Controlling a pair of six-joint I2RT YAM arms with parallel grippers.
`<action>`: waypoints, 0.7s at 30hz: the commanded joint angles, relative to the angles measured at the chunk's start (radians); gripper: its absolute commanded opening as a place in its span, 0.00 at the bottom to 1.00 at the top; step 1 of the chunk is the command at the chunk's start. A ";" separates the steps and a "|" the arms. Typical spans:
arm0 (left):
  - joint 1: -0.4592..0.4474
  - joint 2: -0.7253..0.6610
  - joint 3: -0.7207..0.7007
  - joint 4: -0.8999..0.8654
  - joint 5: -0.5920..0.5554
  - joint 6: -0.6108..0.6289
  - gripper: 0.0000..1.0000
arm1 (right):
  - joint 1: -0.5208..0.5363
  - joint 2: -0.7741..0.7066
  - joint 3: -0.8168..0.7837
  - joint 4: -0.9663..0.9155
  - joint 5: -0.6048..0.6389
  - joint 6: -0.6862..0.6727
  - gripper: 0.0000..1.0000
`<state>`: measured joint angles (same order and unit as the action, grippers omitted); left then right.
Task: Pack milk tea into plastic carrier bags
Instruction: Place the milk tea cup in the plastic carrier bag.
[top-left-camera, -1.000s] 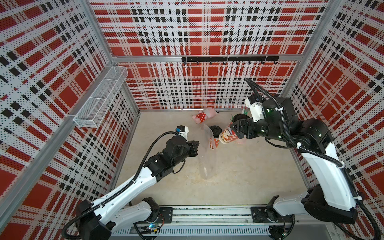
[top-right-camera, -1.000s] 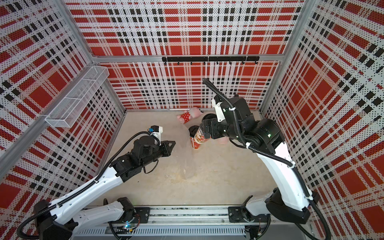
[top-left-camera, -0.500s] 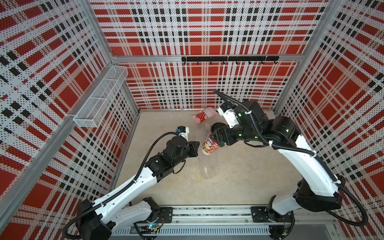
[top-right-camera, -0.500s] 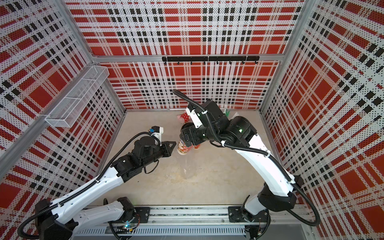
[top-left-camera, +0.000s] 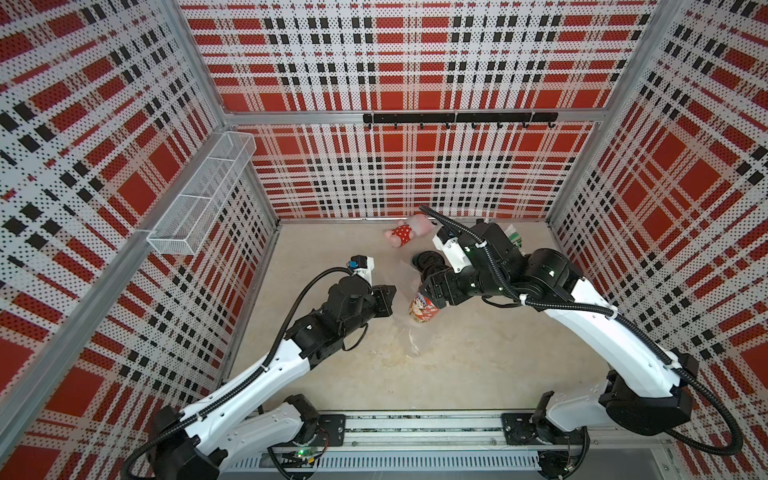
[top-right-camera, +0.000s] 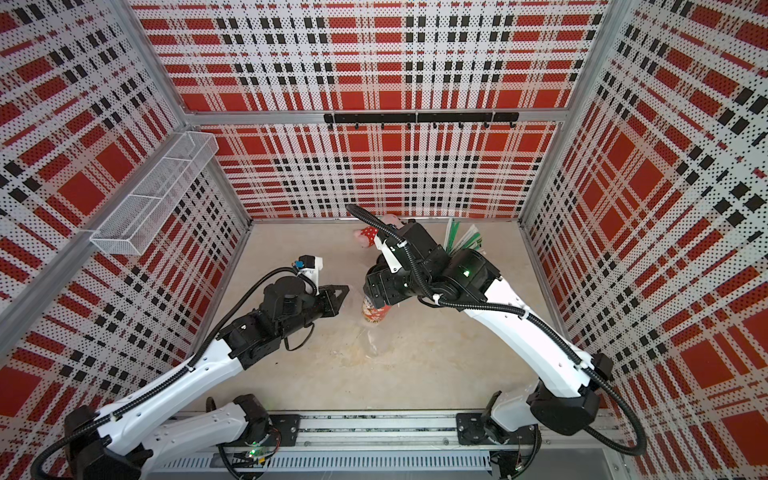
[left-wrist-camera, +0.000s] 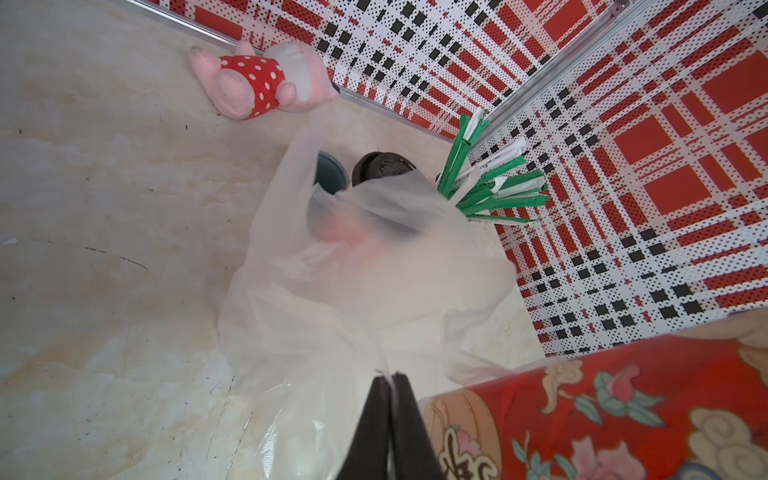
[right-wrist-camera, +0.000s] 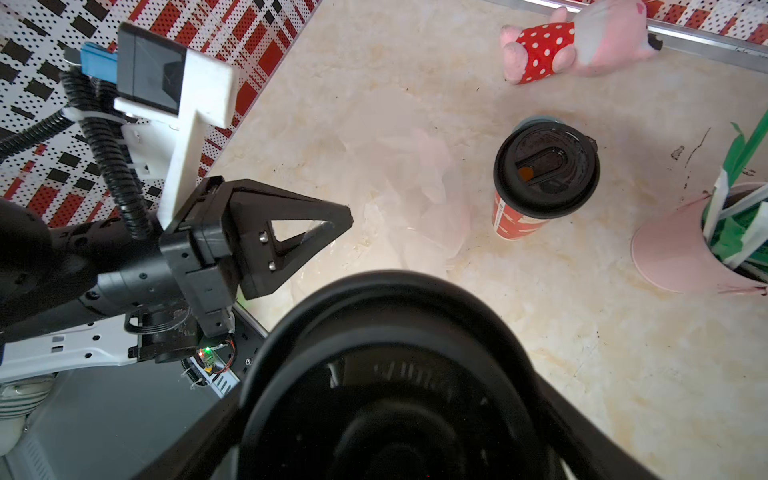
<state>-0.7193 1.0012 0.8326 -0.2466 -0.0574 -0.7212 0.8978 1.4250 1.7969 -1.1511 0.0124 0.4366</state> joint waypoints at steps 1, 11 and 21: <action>0.008 -0.022 -0.015 0.014 0.004 -0.004 0.08 | 0.023 0.002 -0.001 0.035 0.016 0.007 0.66; 0.009 -0.059 -0.038 0.010 -0.004 -0.011 0.08 | 0.097 0.036 0.012 0.003 0.156 0.010 0.65; 0.009 -0.071 -0.023 0.005 -0.015 -0.012 0.08 | 0.149 0.035 -0.038 0.079 0.229 -0.039 0.63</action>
<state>-0.7189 0.9546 0.8055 -0.2474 -0.0605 -0.7330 1.0431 1.4635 1.7706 -1.0954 0.1856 0.4149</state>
